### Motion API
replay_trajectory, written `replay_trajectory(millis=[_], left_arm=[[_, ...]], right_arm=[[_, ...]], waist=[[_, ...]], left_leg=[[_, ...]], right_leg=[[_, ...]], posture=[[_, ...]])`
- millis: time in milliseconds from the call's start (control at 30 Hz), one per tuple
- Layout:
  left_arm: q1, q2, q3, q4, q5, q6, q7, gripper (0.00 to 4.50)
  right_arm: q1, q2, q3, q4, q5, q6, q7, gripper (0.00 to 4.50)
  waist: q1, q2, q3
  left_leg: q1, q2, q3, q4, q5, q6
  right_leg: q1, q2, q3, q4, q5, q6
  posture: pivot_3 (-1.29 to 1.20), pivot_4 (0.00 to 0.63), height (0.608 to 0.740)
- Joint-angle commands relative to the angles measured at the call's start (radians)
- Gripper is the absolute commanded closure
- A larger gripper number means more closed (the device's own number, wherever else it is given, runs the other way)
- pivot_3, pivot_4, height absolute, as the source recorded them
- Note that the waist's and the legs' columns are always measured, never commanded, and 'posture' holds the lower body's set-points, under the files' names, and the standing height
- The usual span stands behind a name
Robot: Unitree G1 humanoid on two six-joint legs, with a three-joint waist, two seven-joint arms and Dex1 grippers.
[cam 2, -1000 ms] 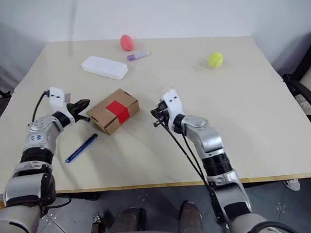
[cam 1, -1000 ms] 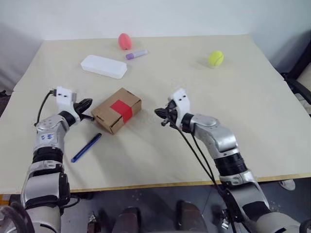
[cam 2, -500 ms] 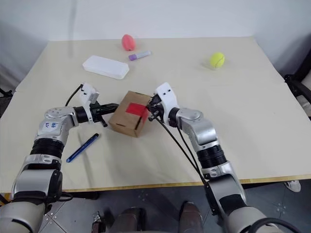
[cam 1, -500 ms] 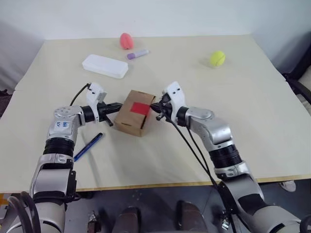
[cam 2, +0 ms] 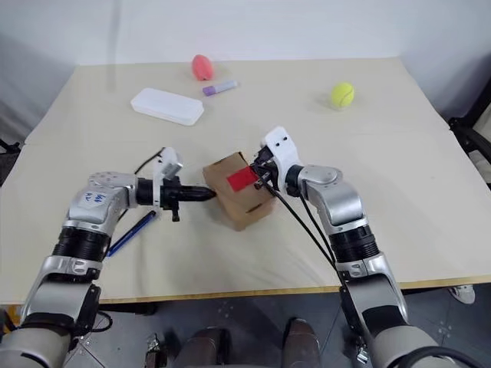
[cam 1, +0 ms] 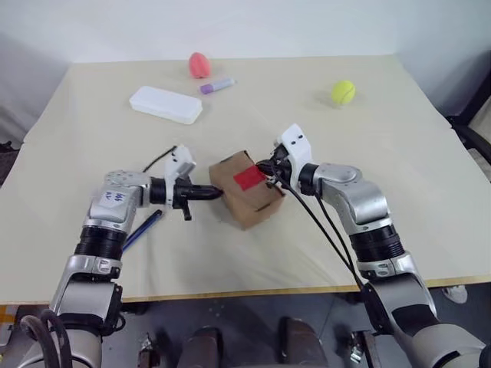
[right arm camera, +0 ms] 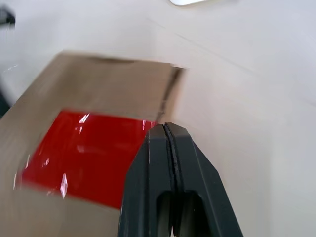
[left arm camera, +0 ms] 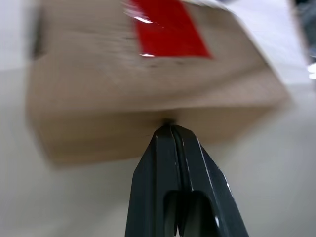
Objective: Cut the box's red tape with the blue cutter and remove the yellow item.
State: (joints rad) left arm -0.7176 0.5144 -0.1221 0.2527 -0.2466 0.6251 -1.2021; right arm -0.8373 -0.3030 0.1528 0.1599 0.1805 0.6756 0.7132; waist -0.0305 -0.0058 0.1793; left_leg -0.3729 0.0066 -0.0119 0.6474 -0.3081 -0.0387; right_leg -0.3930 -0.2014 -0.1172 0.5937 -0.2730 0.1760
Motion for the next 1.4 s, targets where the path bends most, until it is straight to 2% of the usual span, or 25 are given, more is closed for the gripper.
replay_trajectory(millis=[33,200,467,700,833,900,967,1133,1400], left_arm=[[-0.003,-0.047,-0.027,-0.101,-0.044,0.012,0.010,4.50],[-0.003,-0.046,0.029,-0.122,-0.055,0.023,0.066,4.50],[-0.002,0.127,0.218,-0.203,-0.162,0.167,0.119,4.50],[0.039,0.177,0.226,-0.144,-0.125,0.080,0.166,4.50],[-0.041,0.142,0.196,0.053,-0.040,-0.116,0.224,4.50],[-0.117,0.084,0.170,0.209,0.005,-0.259,0.250,4.50],[-0.193,0.013,0.162,0.368,0.039,-0.398,0.294,4.50],[-0.335,-0.069,0.185,0.689,0.092,-0.624,0.388,4.50],[-0.425,-0.160,0.180,0.910,0.103,-0.707,0.305,4.50]], right_arm=[[-0.020,0.014,0.068,-0.046,0.034,-0.011,0.104,4.47],[-0.016,-0.042,0.055,-0.078,0.001,-0.027,0.107,4.47],[0.060,-0.152,-0.172,-0.238,0.033,0.049,-0.031,4.47],[0.169,-0.260,-0.239,-0.374,0.063,0.162,-0.059,4.47],[0.274,-0.374,-0.196,-0.505,0.101,0.299,0.002,4.47],[0.352,-0.428,-0.161,-0.611,0.159,0.369,0.052,4.47],[0.397,-0.425,-0.138,-0.674,0.193,0.427,0.040,4.47],[0.428,-0.378,-0.078,-0.716,0.199,0.458,-0.032,4.47],[0.402,-0.296,-0.050,-0.715,0.210,0.468,-0.110,4.47]], waist=[[0.001,0.000,0.000],[0.002,0.000,0.000],[0.003,-0.001,0.001],[0.007,-0.001,0.001],[0.013,-0.001,0.001],[0.026,-0.002,0.001],[0.033,-0.003,0.001],[0.029,-0.006,0.003],[0.030,-0.007,0.004]], left_leg=[[0.000,0.000,0.000,0.000,0.000,0.000],[0.000,0.000,0.000,0.001,0.000,0.000],[-0.001,0.002,0.000,0.000,0.000,0.000],[-0.001,0.002,0.000,0.001,-0.001,0.000],[-0.001,0.002,0.001,0.001,-0.001,0.000],[-0.001,0.002,0.001,0.001,-0.001,0.001],[-0.001,0.002,0.003,0.002,-0.002,0.002],[-0.004,0.001,0.005,0.008,-0.004,0.004],[-0.004,0.001,0.005,0.009,-0.006,0.005]], right_leg=[[0.000,0.000,0.000,0.000,0.000,0.000],[0.000,0.000,0.000,0.000,0.000,0.000],[-0.001,0.001,0.000,-0.001,0.000,0.000],[0.000,0.001,0.000,-0.001,0.000,0.000],[0.000,0.002,0.000,-0.001,0.000,0.000],[0.000,0.002,0.000,-0.002,0.000,0.000],[0.001,0.002,0.001,-0.003,0.000,0.000],[0.001,0.001,0.001,-0.004,0.000,0.000],[0.000,0.001,0.001,-0.004,0.001,0.001]], posture=[[0.00,0.150,0.740],[0.00,0.150,0.740],[0.00,0.150,0.740],[0.00,0.150,0.740],[0.00,0.150,0.740],[0.00,0.150,0.740],[0.00,0.150,0.740],[0.00,0.150,0.740],[0.00,0.150,0.740]])
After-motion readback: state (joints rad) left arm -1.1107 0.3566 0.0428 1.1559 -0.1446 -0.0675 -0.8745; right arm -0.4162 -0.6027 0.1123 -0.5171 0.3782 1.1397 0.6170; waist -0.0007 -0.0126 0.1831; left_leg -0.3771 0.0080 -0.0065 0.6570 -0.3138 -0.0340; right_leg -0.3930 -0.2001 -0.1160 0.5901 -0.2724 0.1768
